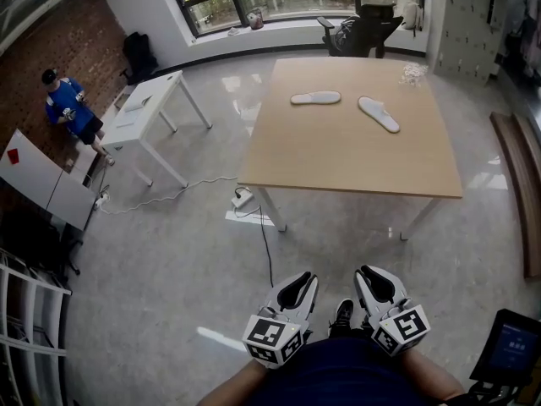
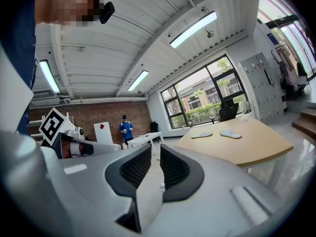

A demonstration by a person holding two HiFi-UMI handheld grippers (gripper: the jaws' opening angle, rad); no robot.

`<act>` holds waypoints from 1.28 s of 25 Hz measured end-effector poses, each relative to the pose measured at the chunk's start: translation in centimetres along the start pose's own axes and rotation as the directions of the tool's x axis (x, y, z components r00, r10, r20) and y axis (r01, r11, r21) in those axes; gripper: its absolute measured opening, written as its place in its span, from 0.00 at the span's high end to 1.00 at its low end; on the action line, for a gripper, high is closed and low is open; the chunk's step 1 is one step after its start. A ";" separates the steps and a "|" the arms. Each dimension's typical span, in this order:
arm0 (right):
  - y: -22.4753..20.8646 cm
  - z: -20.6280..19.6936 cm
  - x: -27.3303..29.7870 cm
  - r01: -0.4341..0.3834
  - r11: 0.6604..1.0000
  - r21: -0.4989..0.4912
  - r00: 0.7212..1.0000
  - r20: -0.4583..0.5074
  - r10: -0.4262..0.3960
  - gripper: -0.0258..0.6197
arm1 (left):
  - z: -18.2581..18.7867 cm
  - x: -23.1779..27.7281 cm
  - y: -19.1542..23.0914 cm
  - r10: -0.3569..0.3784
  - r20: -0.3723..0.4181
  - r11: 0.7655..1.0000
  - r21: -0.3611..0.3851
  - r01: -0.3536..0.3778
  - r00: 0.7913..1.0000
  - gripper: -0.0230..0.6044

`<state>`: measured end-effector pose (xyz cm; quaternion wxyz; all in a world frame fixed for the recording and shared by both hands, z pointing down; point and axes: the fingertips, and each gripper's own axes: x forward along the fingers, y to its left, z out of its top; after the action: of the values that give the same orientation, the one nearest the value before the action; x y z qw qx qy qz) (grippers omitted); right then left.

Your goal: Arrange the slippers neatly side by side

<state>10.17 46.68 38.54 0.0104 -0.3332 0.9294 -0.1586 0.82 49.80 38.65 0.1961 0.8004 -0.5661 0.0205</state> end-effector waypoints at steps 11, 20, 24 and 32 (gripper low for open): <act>-6.4 3.4 1.6 -0.029 0.998 0.057 0.997 0.079 0.024 0.87 | 2.6 6.5 -2.4 0.012 -0.037 0.994 0.105 -0.008 0.999 0.88; -9.0 5.5 2.1 -0.033 0.995 0.090 0.988 0.154 0.018 0.87 | 4.2 8.1 -3.1 0.038 -0.028 0.984 0.178 -0.032 0.999 0.88; -9.9 5.4 2.5 -0.025 0.997 0.079 0.988 0.153 0.013 0.87 | 3.8 9.5 -3.2 0.017 -0.027 0.986 0.163 -0.012 0.999 0.88; -11.6 4.8 4.1 0.018 0.998 0.064 0.993 0.114 -0.025 0.88 | 4.5 11.9 -1.7 -0.025 -0.017 0.993 0.114 0.027 1.000 0.88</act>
<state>14.68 34.31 37.88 0.0724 -0.3511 0.9182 -0.1684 5.78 38.10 37.00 0.1547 0.8175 -0.5520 0.0562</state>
